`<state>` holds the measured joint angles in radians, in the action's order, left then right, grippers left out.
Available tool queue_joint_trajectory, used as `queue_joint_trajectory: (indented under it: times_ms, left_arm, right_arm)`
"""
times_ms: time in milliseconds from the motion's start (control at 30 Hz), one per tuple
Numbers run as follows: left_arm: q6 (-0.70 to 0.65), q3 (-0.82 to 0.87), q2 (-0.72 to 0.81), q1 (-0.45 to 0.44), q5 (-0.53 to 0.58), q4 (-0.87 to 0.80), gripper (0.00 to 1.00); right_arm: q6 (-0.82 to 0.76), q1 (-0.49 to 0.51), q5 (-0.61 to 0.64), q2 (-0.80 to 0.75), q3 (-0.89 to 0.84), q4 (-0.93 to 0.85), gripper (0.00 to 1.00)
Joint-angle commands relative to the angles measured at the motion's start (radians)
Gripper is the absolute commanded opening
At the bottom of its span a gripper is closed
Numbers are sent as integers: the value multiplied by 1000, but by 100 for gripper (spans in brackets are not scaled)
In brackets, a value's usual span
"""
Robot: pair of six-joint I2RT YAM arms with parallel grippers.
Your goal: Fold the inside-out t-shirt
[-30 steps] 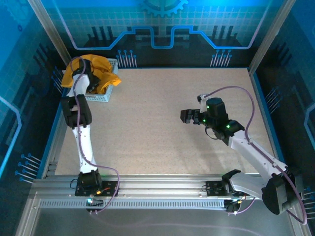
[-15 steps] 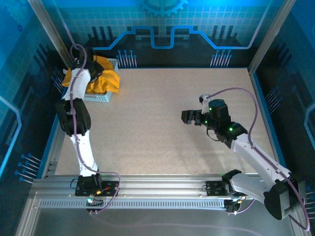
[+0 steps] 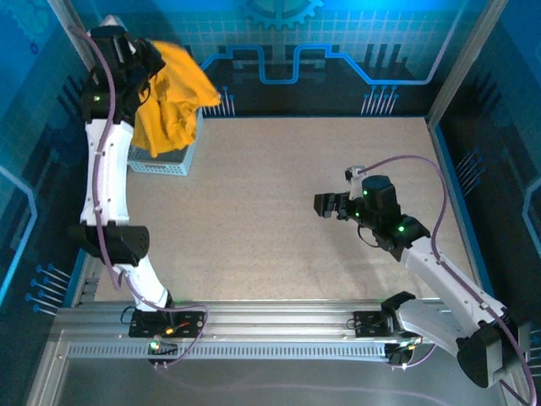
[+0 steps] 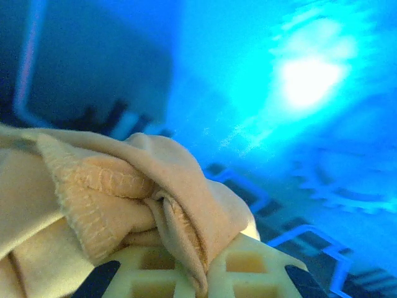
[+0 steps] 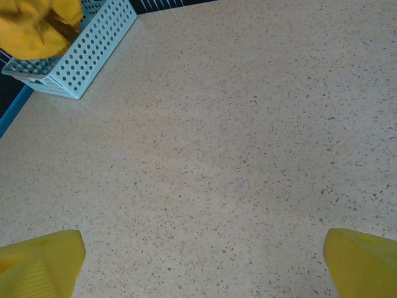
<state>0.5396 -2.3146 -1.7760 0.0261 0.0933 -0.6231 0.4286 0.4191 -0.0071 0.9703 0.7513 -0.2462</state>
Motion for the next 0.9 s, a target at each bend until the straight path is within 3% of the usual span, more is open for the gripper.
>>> queue_joint_trajectory:
  times_ms: [0,200,367,533,633,700,767,867]
  left_arm:
    - [-91,-81,108,-99,-53,33,0]
    - [-137,3,200,-299,-74,32,0]
    - [-140,273,246,-486,-69,83,0]
    - [-58,552,175,-588,-75,145,0]
    - [17,674,99,-600,-89,180,14]
    - [47,675,26,-596,-72,111,19]
    - [39,615,-62,-575,-92,-10,34]
    - [24,586,-111,-534,-73,-120,47]
  right_arm:
    - [1,7,11,-27,-11,-24,100]
    - [-17,6,29,-35,29,-73,100]
    - [-25,6,39,-41,49,-96,100]
    - [-24,6,21,-32,51,-103,100]
    - [-23,6,18,-32,44,-105,100]
    - [-22,6,16,-30,41,-107,100]
    - [-26,6,17,-23,42,-112,100]
    - [-27,6,25,7,53,-122,100]
